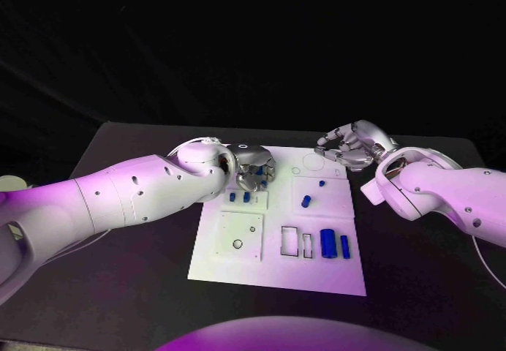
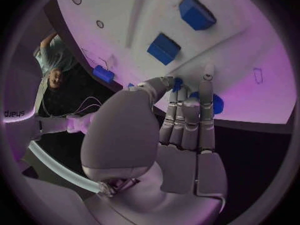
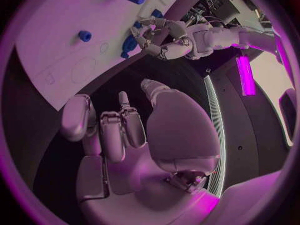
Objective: Assemble the parts on the task board
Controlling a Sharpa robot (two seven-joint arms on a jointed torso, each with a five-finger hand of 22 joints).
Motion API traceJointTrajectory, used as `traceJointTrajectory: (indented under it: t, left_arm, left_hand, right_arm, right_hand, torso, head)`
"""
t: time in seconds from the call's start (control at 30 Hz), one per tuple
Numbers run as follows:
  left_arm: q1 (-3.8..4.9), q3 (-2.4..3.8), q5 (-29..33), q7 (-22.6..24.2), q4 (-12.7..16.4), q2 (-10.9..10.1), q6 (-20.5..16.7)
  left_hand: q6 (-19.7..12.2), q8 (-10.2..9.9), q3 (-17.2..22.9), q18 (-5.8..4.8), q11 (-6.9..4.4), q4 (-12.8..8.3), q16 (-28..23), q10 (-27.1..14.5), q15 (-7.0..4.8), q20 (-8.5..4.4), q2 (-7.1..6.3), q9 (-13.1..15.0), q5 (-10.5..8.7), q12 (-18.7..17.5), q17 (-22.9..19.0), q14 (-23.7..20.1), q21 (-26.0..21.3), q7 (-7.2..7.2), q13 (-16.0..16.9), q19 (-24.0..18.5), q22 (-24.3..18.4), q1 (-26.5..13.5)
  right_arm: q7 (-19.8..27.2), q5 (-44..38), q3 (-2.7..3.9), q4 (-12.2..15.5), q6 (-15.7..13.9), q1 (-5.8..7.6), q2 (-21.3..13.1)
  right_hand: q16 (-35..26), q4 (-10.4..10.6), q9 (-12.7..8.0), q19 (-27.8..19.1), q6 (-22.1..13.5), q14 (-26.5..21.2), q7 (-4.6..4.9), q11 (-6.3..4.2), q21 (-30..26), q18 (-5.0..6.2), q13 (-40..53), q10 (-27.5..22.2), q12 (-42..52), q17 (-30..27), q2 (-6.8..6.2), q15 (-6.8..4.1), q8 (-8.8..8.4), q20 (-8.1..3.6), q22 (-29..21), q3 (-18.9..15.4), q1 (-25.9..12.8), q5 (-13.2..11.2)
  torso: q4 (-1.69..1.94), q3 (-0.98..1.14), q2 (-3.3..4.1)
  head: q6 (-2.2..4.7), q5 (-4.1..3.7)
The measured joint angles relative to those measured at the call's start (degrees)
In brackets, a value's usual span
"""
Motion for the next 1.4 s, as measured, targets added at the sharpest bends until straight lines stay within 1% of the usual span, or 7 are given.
traceJointTrajectory:
  t: [0.4, 0.47, 0.57, 0.73, 0.83, 1.17, 1.4]
  left_arm:
    - [0.01, 0.02, -0.1, 0.13, -0.06, -0.01, -0.14]
    - [0.0, 0.0, -0.11, 0.17, -0.08, -0.02, -0.28]
    - [-0.04, -0.04, -0.13, 0.26, -0.14, -0.06, -0.69]
    - [-0.12, -0.11, -0.14, 0.53, -0.17, -0.11, -1.53]
    - [-0.14, -0.1, -0.13, 0.73, -0.15, -0.17, -2.15]
    - [-0.17, 0.55, 0.36, 1.45, 1.63, -1.67, -4.27]
    - [-0.15, 1.56, 1.21, 1.61, 4.71, -4.07, -5.26]
  left_hand:
    - [2.93, -0.46, 1.76, 0.0, -0.51, -1.77, 2.3, 3.04, -0.48, -0.34, 0.46, -0.33, -0.11, -0.07, 2.31, 3.14, 3.12, -0.19, -1.01, -0.09, 2.2, 0.92]
    - [4.12, -0.46, 2.03, 0.0, -0.73, -2.05, 3.12, 4.13, -0.81, -0.83, 0.56, -0.23, -0.13, -0.12, 3.92, 4.58, 4.42, -0.44, -1.1, 1.15, 4.03, 0.96]
    - [5.03, -0.46, 2.3, 0.0, -1.03, -2.65, 3.78, 5.14, -1.16, -1.04, 0.73, 0.04, -0.27, -0.11, 5.63, 6.06, 5.74, -0.91, -1.16, 2.79, 5.88, 0.8]
    - [5.73, -0.45, 2.54, 0.01, -0.73, -2.89, 4.22, 5.46, -1.42, -1.32, 1.16, 0.23, -0.45, -0.1, 6.76, 6.95, 6.62, -0.83, -1.18, 3.79, 7.39, 0.49]
    - [5.93, -0.45, 2.54, 0.0, -0.74, -2.89, 4.22, 5.47, -1.63, -1.11, 1.17, 0.23, -0.46, -0.1, 7.18, 7.16, 6.62, -1.03, -1.18, 4.0, 7.66, 0.51]
    - [5.93, -1.02, 2.54, 0.0, -0.62, -3.2, 4.5, 5.75, -1.43, -1.32, 1.18, 0.22, -0.47, -0.14, 7.98, 7.78, 7.06, -1.03, -1.3, 4.61, 8.12, 0.52]
    - [5.93, -1.25, 2.53, 0.0, -0.62, -3.2, 4.5, 5.75, -1.43, -1.32, 1.17, 0.21, -0.48, -0.41, 7.97, 7.78, 7.06, -1.03, -1.33, 4.61, 7.98, 0.52]
  right_arm:
    - [0.01, 0.01, 0.0, 0.0, 0.0, 0.0, 0.03]
    - [0.01, 0.01, 0.0, 0.0, 0.0, 0.0, 0.03]
    - [0.02, 0.01, 0.0, 0.0, 0.0, 0.0, 0.03]
    - [0.03, 0.01, 0.0, 0.0, 0.0, 0.0, 0.05]
    - [0.04, 0.01, 0.0, 0.01, 0.0, 0.0, 0.06]
    - [0.08, 0.02, 0.0, 0.01, 0.0, 0.0, 0.05]
    - [0.1, 0.02, 0.0, 0.0, 0.0, -0.02, 0.01]
  right_hand:
    - [0.0, 0.0, 0.01, 0.0, 0.0, 0.0, 0.0, 0.0, 0.0, 0.0, -0.01, 0.0, 0.0, -0.01, 0.0, 0.0, 0.23, 0.0, 0.0, 0.0, 0.0, 0.0]
    - [0.0, 0.0, 0.01, 0.0, 0.0, 0.0, 0.0, 0.0, 0.0, 0.0, -0.01, 0.0, 0.0, -0.01, 0.0, 0.0, 0.23, 0.0, 0.0, 0.0, 0.0, 0.0]
    - [0.0, 0.0, 0.01, 0.0, 0.0, 0.0, 0.0, 0.0, 0.0, 0.0, -0.01, 0.0, 0.0, -0.01, 0.0, 0.0, 0.23, 0.0, 0.0, 0.0, 0.0, 0.0]
    - [0.0, 0.0, 0.01, 0.0, 0.0, 0.0, 0.0, 0.0, 0.0, 0.0, -0.01, 0.0, 0.0, -0.01, 0.0, 0.0, 0.23, 0.0, 0.0, 0.0, 0.0, 0.0]
    - [0.0, 0.0, 0.01, 0.0, 0.0, 0.0, 0.0, 0.0, 0.0, 0.0, -0.01, 0.0, 0.0, -0.01, 0.0, 0.0, 0.23, 0.0, 0.0, 0.0, 0.0, 0.0]
    - [0.0, 0.0, 0.01, 0.0, 0.0, 0.0, 0.0, 0.0, 0.0, 0.0, -0.02, 0.0, 0.0, -0.02, 0.0, 0.0, 0.23, 0.0, 0.0, 0.0, 0.0, 0.0]
    - [0.0, 0.0, 0.01, 0.0, 0.0, 0.0, 0.0, 0.0, 0.0, 0.0, -0.02, 0.0, 0.0, -0.02, 0.0, 0.0, 0.23, 0.0, 0.0, 0.0, 0.0, 0.0]
  torso:
    - [0.04, 0.02, -0.01]
    - [0.03, 0.02, -0.01]
    - [0.03, 0.02, -0.01]
    - [0.02, 0.02, -0.03]
    - [0.0, 0.02, -0.03]
    - [-0.03, 0.02, -0.02]
    - [0.04, 0.01, -0.04]
  head:
    - [-0.07, 0.12]
    - [-0.04, 0.18]
    - [-0.01, 0.21]
    - [0.07, 0.29]
    - [0.11, 0.31]
    - [0.31, 0.34]
    - [0.42, 0.26]
